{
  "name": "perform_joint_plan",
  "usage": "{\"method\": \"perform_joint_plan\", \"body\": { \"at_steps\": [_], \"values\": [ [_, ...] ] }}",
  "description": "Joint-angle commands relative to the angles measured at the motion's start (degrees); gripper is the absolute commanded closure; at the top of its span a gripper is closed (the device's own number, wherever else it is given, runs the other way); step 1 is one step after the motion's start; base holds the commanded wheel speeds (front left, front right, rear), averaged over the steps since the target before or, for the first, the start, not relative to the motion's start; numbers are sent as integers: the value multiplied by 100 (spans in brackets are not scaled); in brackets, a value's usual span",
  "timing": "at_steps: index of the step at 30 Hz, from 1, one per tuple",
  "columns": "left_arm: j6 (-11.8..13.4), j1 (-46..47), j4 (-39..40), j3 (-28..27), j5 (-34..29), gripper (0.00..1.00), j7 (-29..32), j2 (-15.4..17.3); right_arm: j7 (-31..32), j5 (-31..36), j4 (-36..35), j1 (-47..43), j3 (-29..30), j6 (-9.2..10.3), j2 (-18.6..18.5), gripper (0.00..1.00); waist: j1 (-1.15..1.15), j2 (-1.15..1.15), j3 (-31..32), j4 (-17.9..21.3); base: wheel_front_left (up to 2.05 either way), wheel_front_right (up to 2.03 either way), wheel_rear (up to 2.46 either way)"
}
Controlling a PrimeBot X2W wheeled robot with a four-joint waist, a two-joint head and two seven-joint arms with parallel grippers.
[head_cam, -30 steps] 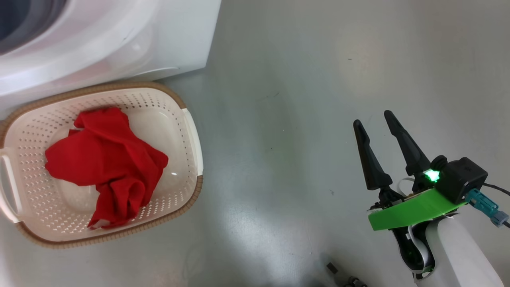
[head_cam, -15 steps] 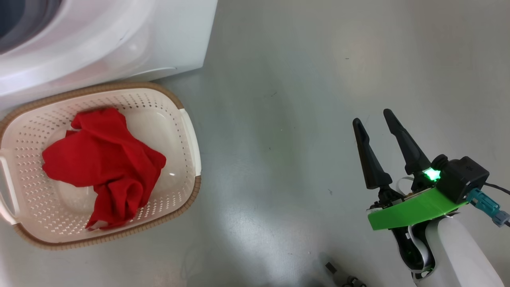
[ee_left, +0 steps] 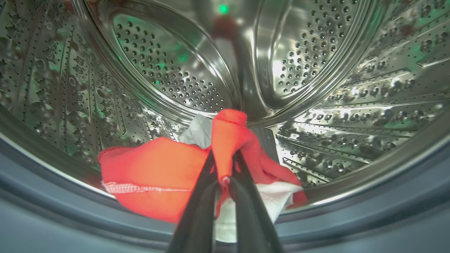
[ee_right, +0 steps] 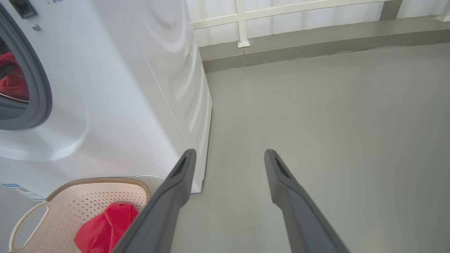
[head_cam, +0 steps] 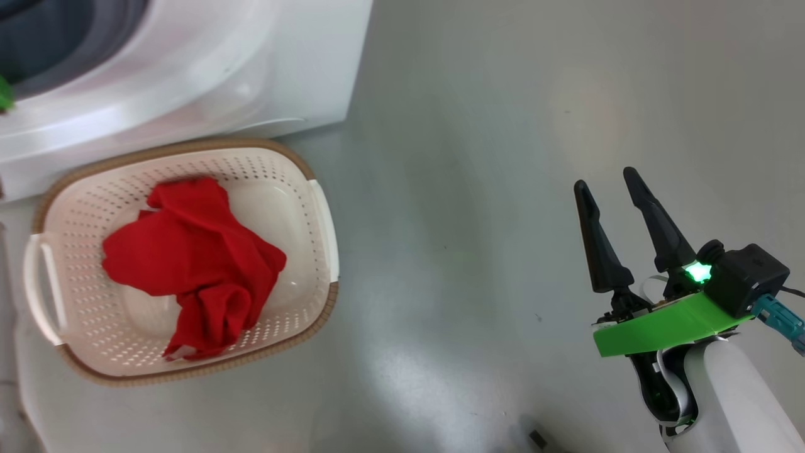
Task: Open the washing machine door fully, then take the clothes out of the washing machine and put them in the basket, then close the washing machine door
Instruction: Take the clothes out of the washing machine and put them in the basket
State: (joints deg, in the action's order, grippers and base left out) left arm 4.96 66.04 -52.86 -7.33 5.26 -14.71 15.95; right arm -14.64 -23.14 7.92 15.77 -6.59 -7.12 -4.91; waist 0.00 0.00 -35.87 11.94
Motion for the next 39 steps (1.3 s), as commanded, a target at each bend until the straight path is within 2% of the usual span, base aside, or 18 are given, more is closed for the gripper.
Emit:
{"method": "perform_joint_plan", "body": {
  "at_steps": [1, 10, 24, 32, 39],
  "values": [
    [-51, -369, 514, -143, 46, 100, -29, 178, -36, 29, -114, -46, -90, -36, -58, 0, 0, 0, 137, -133, 0, 0, 0],
    [-212, -1279, 1815, -493, 130, 100, -29, -296, -36, 39, -63, -102, -25, -36, -101, 0, 0, 0, 397, -343, 0, 0, 0],
    [-865, -2178, 3467, -1186, 109, 100, -29, -1152, -36, 54, -52, -313, 234, -36, -127, 0, 0, 0, 718, -688, 0, 0, 0],
    [-1060, -2723, 4287, -1200, 237, 100, -29, -1300, -36, 76, -73, -379, 338, -36, -114, 0, 0, 0, 810, -810, 0, 0, 0],
    [-994, -3296, 4991, -973, 657, 100, -29, -1305, -36, 80, -98, -414, 364, -36, -106, 0, 0, 0, 849, -858, 0, 0, 0]
  ]
}}
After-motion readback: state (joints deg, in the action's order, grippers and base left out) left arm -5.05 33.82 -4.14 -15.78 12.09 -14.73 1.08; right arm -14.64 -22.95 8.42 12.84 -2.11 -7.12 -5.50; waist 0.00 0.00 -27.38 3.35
